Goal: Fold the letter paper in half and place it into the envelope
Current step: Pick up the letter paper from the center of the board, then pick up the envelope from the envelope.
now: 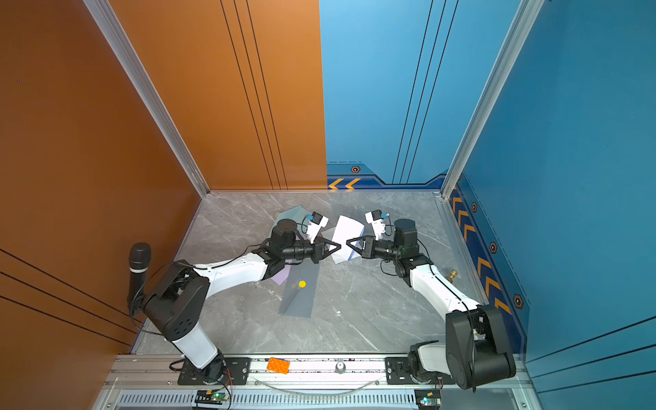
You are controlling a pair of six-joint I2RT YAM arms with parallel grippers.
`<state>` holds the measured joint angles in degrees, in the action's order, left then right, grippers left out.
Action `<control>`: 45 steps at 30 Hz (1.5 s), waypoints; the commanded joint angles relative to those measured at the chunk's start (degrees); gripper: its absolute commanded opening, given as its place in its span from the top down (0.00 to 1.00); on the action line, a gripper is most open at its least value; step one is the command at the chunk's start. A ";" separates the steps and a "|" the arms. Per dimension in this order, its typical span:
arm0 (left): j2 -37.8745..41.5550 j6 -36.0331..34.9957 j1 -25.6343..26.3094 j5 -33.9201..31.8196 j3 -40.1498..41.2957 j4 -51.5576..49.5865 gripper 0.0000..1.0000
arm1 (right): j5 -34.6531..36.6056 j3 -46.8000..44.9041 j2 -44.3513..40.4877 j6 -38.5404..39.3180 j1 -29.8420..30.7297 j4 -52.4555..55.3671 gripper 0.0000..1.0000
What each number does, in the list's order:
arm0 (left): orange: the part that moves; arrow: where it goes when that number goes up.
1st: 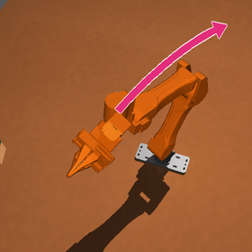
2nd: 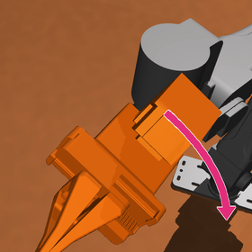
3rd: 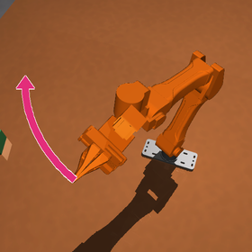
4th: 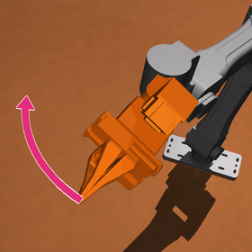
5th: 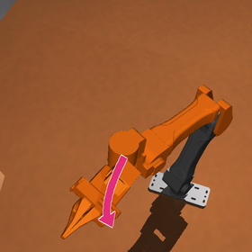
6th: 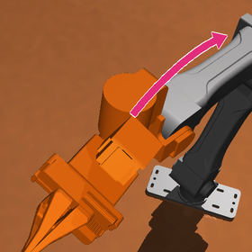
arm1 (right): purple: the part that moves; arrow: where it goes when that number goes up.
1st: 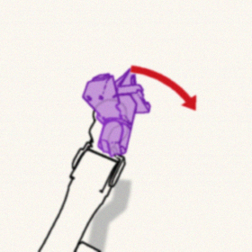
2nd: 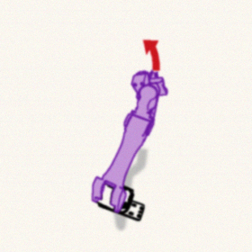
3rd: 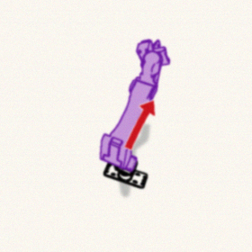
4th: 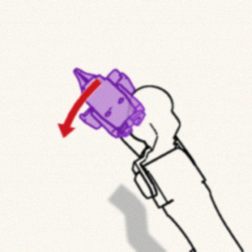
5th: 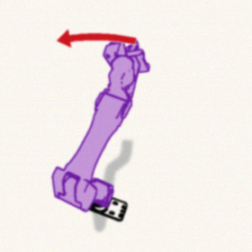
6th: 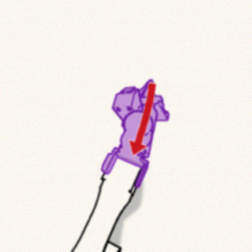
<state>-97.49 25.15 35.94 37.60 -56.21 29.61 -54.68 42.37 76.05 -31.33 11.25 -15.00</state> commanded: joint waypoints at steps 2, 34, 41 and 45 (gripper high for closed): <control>2.29 -0.27 -0.26 -0.77 2.03 0.37 0.85 | 2.48 0.78 -1.68 0.11 -0.13 -1.94 1.00; 13.85 -12.04 -15.59 -40.67 -6.66 -56.12 0.65 | 14.53 17.85 0.67 30.63 7.69 43.62 1.00; 12.42 -9.65 -24.87 -36.89 -1.14 -52.57 0.65 | 12.04 16.17 1.53 27.90 9.30 39.27 1.00; 9.71 -9.86 -28.09 -33.55 -0.53 -51.33 0.64 | 12.05 16.18 2.17 27.90 9.61 39.42 1.00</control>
<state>-85.95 14.79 9.10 1.52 -57.49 -21.39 -42.17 59.09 77.49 -2.98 20.56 24.93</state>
